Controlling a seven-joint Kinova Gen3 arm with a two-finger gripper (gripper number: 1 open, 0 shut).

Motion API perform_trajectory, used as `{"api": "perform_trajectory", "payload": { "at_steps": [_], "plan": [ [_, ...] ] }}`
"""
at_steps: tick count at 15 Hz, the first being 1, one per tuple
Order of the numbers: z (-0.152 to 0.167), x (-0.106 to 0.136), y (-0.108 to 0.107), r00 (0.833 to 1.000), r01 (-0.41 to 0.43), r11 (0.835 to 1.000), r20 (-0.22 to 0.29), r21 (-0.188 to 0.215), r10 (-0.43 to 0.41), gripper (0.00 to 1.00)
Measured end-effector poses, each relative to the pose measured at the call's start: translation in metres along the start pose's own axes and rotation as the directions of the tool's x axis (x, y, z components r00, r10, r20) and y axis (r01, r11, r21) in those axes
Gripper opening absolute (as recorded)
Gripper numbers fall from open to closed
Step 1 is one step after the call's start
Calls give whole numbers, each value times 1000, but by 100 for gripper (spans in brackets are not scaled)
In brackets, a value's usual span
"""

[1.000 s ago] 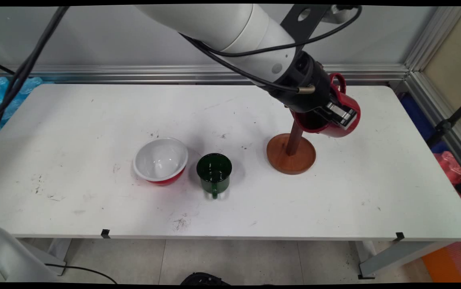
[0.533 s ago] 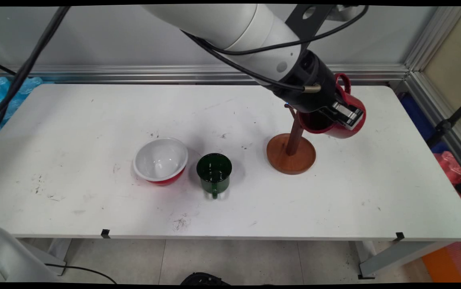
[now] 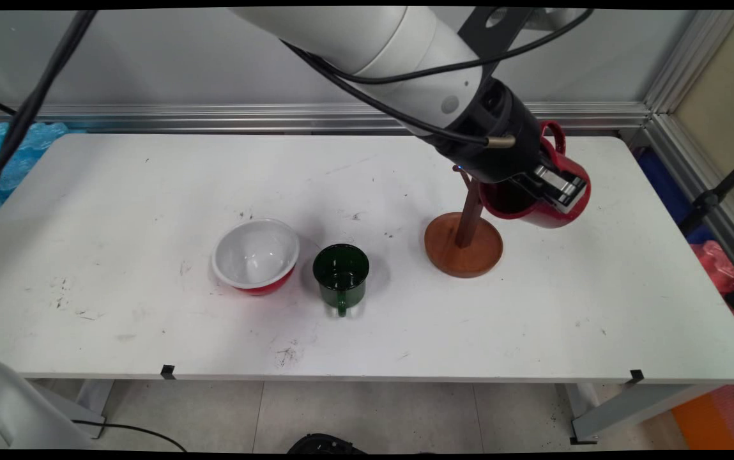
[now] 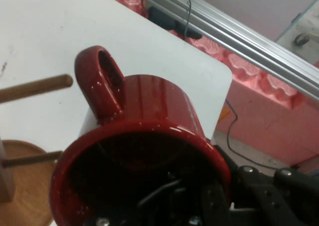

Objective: Place the picked object on the table

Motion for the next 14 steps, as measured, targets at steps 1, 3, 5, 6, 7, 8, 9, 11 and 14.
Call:
{"api": "perform_trajectory", "payload": {
  "at_steps": [1,3,5,6,7,8,9,11,14],
  "plan": [
    [-2,-1,0,1000,-1,1000,3,-1,1,0],
    [-7,-3,-1,1000,-5,1000,11,-3,5,0],
    [-15,-7,-2,1000,-10,1000,22,-7,11,0],
    [-20,-10,-3,1000,-13,1000,28,-8,13,0],
    [-24,-12,-4,999,-16,1000,33,-10,16,0],
    [-29,-14,-5,999,-19,1000,39,-11,19,0],
    [-34,-16,-7,999,-23,1000,46,-11,24,0],
    [-41,-19,-10,998,-29,1000,56,-7,30,0],
    [-53,-23,-17,996,-44,999,73,2,43,0]
  ]
}}
